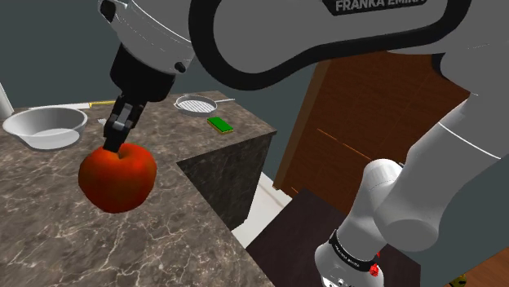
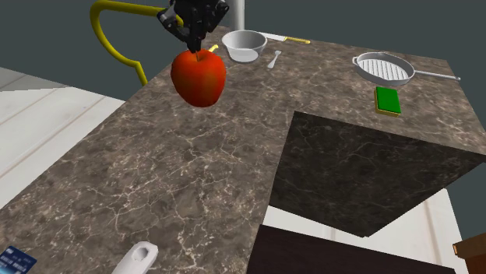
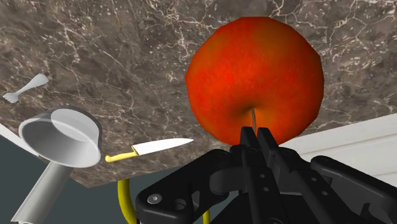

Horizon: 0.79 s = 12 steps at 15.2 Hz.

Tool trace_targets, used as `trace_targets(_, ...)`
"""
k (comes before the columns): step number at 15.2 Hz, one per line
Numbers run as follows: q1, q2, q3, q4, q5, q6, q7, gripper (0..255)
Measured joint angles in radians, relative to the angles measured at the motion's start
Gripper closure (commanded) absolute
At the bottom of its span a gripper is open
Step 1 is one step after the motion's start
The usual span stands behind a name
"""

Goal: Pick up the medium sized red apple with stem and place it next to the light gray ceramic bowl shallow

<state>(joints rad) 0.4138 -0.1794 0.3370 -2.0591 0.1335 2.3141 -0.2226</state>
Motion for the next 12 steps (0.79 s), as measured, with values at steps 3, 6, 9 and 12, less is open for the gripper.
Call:
trace_targets(3, -0.001, -0.002, -0.002, 0.039, -0.002, -0.041, 0.003, 255)
trace_targets(6, -0.003, -0.005, -0.003, 0.075, -0.004, -0.08, 0.005, 255)
trace_targets(9, -0.004, -0.006, -0.005, 0.113, -0.007, -0.118, 0.008, 255)
trace_targets(12, -0.02, 0.051, -0.022, 0.169, -0.014, -0.123, -0.022, 255)
